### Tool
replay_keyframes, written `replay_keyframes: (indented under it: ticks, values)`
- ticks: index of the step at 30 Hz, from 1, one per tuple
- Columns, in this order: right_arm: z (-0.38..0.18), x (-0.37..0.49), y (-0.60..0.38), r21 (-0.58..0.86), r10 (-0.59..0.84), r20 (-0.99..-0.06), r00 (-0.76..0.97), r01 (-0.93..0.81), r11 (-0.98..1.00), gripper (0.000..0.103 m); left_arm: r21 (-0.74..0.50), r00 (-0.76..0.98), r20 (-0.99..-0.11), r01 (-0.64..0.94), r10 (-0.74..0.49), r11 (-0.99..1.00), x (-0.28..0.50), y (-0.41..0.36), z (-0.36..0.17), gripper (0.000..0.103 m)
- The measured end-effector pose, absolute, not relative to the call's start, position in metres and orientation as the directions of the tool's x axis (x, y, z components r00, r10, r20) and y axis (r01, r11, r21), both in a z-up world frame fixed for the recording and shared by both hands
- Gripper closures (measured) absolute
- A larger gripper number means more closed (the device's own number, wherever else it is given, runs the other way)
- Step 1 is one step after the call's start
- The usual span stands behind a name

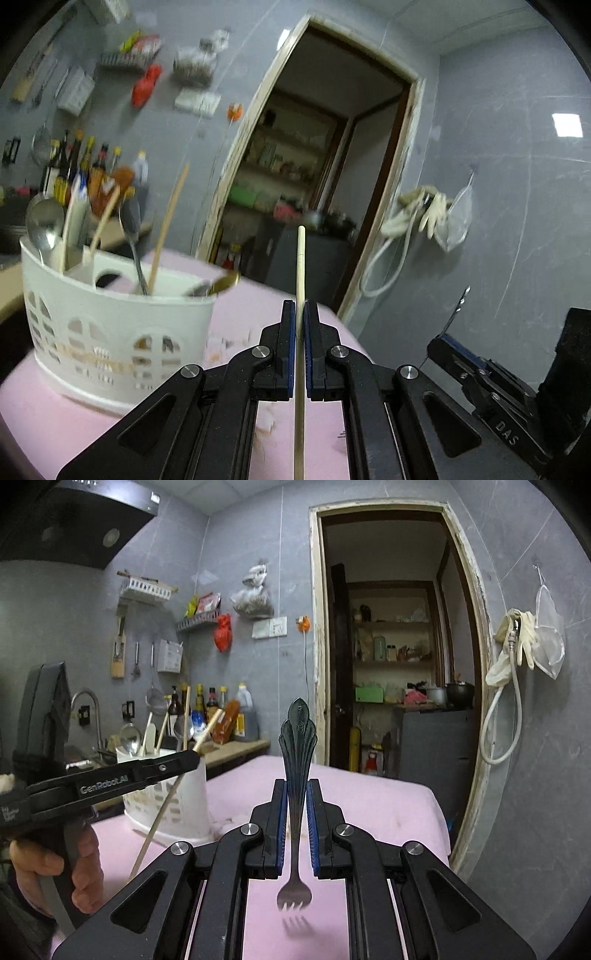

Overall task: Organize utensils
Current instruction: 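Lift the chopstick and silver fork and carry both toward the white holder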

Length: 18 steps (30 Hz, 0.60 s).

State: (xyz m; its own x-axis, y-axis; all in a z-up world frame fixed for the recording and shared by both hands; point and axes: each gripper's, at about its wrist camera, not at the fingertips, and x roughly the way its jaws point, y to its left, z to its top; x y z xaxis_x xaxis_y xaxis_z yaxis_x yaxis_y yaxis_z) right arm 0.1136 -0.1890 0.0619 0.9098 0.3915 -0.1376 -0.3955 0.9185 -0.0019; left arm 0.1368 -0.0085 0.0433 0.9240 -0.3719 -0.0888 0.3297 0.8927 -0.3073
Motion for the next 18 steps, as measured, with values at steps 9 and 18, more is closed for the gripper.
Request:
replay_keyframes:
  ticks: [9, 18]
  values:
    - [0.084, 0.122, -0.181, 0.020, 0.435, -0.112, 0.894, -0.435, 0.900, 0.095, -0.239, 0.942, 0.013, 0.328, -0.335, 0.914, 0.110, 0.009, 0.070, 0.101]
    - [0.114, 0.134, -0.153, 0.041, 0.521, -0.047, 0.852, -0.519, 0.854, 0.095, -0.293, 0.966, 0.059, 0.257, -0.251, 0.921, 0.118, 0.081, 0.110, 0.101]
